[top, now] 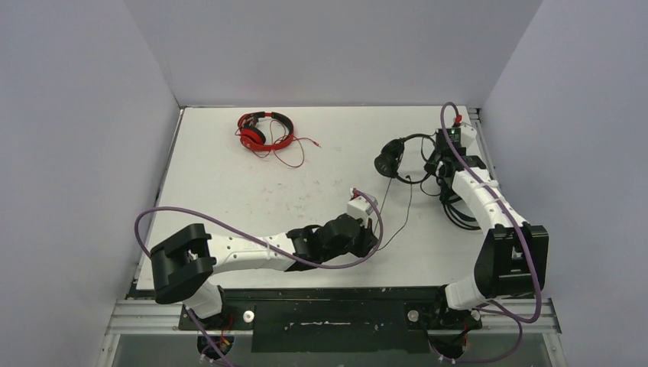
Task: Wrap the headphones
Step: Wrap the headphones cable around the headphones.
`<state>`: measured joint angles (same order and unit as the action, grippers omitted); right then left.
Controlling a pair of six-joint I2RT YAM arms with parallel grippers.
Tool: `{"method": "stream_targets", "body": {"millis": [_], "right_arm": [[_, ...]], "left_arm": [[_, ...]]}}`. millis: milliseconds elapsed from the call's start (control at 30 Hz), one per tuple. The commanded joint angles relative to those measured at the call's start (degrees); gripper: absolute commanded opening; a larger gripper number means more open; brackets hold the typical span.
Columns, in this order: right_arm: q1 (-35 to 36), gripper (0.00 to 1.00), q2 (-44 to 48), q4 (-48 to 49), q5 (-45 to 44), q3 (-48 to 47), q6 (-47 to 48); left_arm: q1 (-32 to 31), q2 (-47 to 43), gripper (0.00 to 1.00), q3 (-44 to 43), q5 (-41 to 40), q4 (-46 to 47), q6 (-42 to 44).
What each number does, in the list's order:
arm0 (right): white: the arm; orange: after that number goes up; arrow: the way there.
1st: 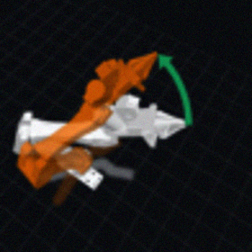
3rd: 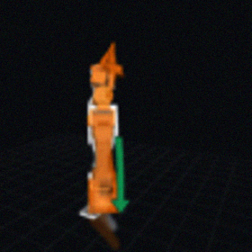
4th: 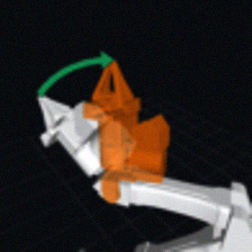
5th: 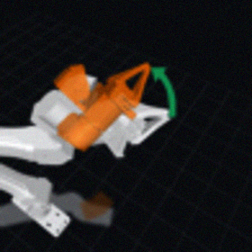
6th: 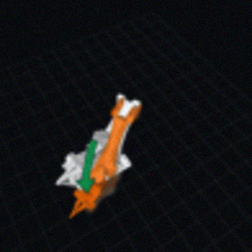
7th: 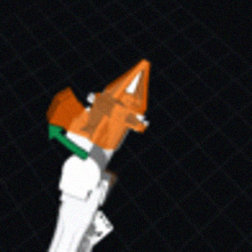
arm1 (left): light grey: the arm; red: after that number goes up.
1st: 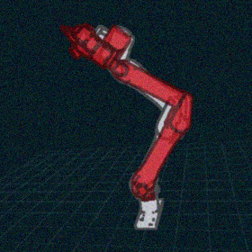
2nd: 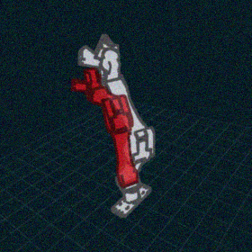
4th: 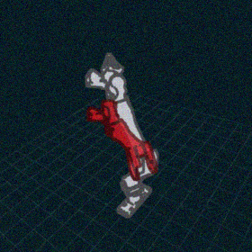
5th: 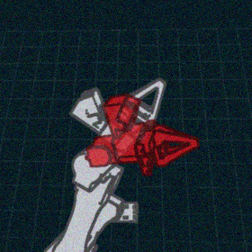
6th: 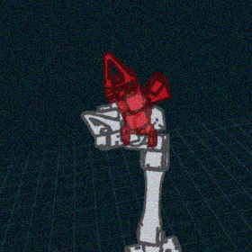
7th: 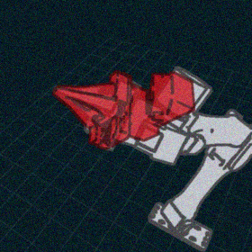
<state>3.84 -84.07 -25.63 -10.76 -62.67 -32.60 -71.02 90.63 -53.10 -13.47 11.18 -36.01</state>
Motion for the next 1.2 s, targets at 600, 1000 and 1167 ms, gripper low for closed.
{"method": "stream_targets", "body": {"millis": [600,1000,1167], "right_arm": [[9.9,0.00,9.2,3.3,-1.0,-0.2,-0.6],[18.6,0.00,15.6,2.7,0.5,7.1,-0.8],[23.8,0.00,17.1,3.1,1.1,8.6,-1.7]], "left_arm": [[3.2,-12.0,0.05,-15.0,8.3,-3.2,1.4],[18.3,-11.1,0.09,-14.3,21.0,4.1,-5.9],[21.6,-9.5,0.09,-12.4,25.2,9.2,-10.4]]}}
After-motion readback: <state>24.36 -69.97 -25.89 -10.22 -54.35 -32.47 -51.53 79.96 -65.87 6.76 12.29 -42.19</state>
